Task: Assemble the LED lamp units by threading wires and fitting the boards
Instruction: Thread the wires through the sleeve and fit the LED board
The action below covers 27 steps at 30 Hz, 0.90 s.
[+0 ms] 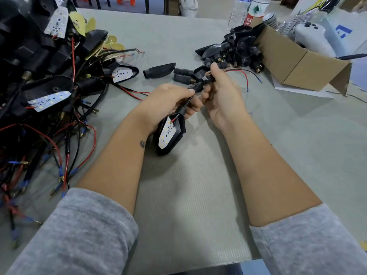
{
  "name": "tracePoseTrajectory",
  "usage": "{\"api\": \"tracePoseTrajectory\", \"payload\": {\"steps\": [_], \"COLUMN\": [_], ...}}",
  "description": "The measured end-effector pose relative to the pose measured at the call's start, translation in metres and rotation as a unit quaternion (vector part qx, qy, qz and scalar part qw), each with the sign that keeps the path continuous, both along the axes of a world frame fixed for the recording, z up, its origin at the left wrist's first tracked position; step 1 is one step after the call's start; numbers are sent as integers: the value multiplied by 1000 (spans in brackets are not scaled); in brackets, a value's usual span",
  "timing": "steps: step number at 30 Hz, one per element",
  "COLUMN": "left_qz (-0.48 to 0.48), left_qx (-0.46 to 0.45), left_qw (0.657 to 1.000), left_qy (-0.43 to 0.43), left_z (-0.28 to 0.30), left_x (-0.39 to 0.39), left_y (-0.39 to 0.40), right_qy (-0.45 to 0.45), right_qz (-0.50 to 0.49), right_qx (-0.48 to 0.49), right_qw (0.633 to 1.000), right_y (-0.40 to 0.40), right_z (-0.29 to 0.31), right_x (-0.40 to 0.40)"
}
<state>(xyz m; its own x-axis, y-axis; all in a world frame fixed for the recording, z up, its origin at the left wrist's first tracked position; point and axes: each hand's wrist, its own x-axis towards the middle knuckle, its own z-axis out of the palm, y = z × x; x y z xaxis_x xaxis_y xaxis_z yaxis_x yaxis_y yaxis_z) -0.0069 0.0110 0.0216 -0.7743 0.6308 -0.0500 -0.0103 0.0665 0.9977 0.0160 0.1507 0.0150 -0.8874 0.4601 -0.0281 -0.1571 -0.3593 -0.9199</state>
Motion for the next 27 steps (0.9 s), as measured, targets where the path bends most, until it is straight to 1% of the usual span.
{"api": "tracePoseTrajectory", "payload": {"steps": [2,3,7,9,11,13,16,18,22,27], "left_qz": [-9,-12,-3,-1,5,22,40,48,68,73], "left_qx": [1,1,12,21,23,28,67,97,90,78], "left_qw": [1000,1000,999,1000,1000,999,996,991,992,992], "left_qy": [12,19,30,23,12,-3,-45,-74,-54,-60], "left_z": [-2,-2,-4,-3,-2,-1,1,1,1,0], "left_x": [0,0,0,1,2,2,1,0,-5,-5], "left_y": [-1,-1,-1,0,1,2,1,-2,-8,-15], "right_qy": [1,0,-7,-2,10,15,9,15,14,9], "right_qz": [-5,0,61,80,96,91,38,-3,-39,-51], "right_qx": [-16,-9,90,109,78,53,47,1,-89,-138], "right_qw": [1000,1000,994,991,992,994,998,1000,995,989], "right_y": [2,2,-5,-8,-8,-6,-5,-2,6,10], "right_z": [1,0,0,0,0,-1,-1,0,-1,-2], "right_x": [0,1,1,2,3,1,-1,-1,0,0]}}
